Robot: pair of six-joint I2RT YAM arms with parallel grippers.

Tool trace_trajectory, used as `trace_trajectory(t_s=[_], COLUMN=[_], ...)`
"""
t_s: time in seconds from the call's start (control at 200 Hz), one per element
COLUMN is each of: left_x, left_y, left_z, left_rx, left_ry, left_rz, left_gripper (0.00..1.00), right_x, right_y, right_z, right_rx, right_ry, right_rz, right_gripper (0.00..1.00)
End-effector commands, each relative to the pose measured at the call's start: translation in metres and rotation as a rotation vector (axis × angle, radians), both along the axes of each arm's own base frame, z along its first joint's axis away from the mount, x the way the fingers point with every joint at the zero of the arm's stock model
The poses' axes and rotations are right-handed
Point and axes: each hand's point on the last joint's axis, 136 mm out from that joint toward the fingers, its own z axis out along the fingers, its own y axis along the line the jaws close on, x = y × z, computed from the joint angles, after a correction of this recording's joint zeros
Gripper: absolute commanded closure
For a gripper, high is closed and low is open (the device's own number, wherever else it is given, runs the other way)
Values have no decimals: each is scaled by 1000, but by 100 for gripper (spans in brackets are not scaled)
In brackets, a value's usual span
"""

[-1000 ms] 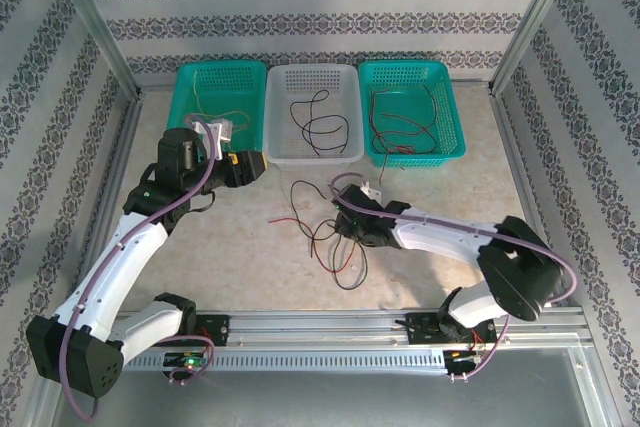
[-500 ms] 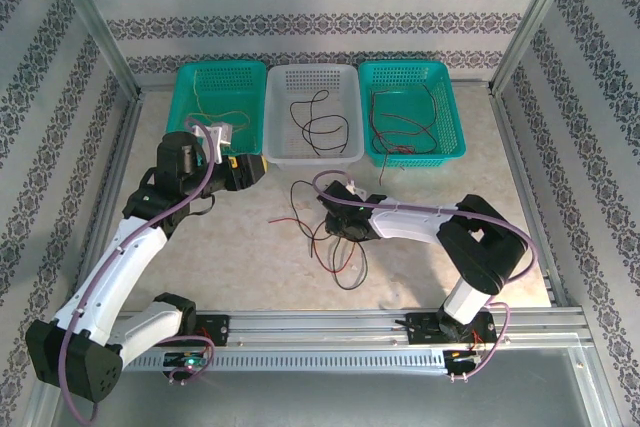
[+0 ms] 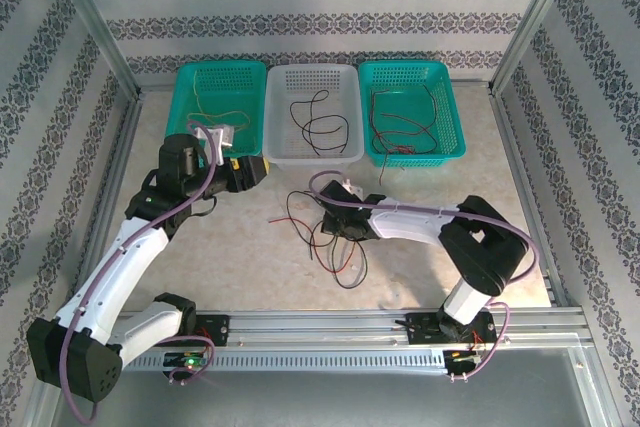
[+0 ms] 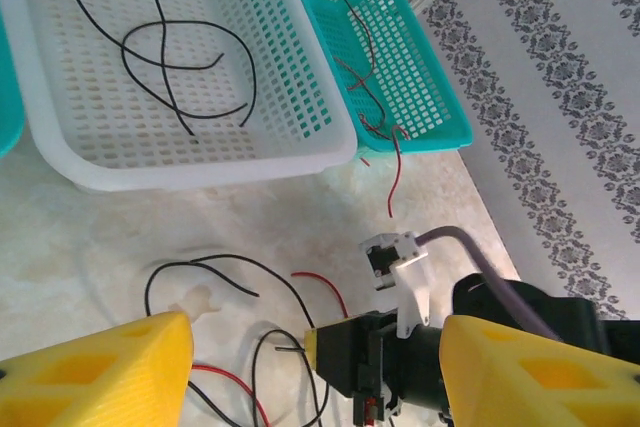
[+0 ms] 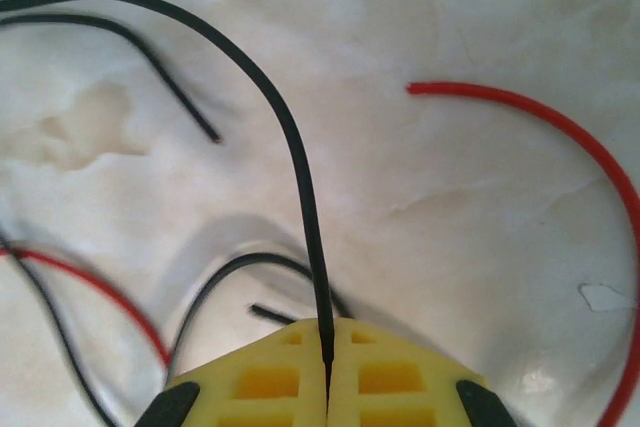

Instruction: Untangle the cables

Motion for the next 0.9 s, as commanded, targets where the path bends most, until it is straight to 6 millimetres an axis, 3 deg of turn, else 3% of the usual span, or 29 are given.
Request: trace_trajectory(t_s=[0.0,0.19,0.31,0.47,0.58,0.72,0.894], left_x=[-1,-4,-8,-23,-35,-46,-51], left_y=[-14,-34,-53,-87,-113,-141,-158], left_z=[9,9,13,35,41,45,46], left_rx=[-52,-65,-67,-88,-58,-23,6], left_ry=[-37,-46,-61,-169,-215,-261,-300], left_rz=[-44,-103,-170,-298,-397,-506,-577], left_gripper=[34,33,33,28,27,27,23], right_x=[7,10,15,17,13,8,1], right_y=[-6,-10,-10,-5,-1,-3,-9], right_z=[43,95,146,222,264,300,331], right_rx=[-35,-10,26,141,234,293,319], right_ry=[-117,-233,-342,-484,-551,-613,-669], right_rz=[36,74,104,141,177,200,228], right_gripper=[100,100,100,100,100,100,100])
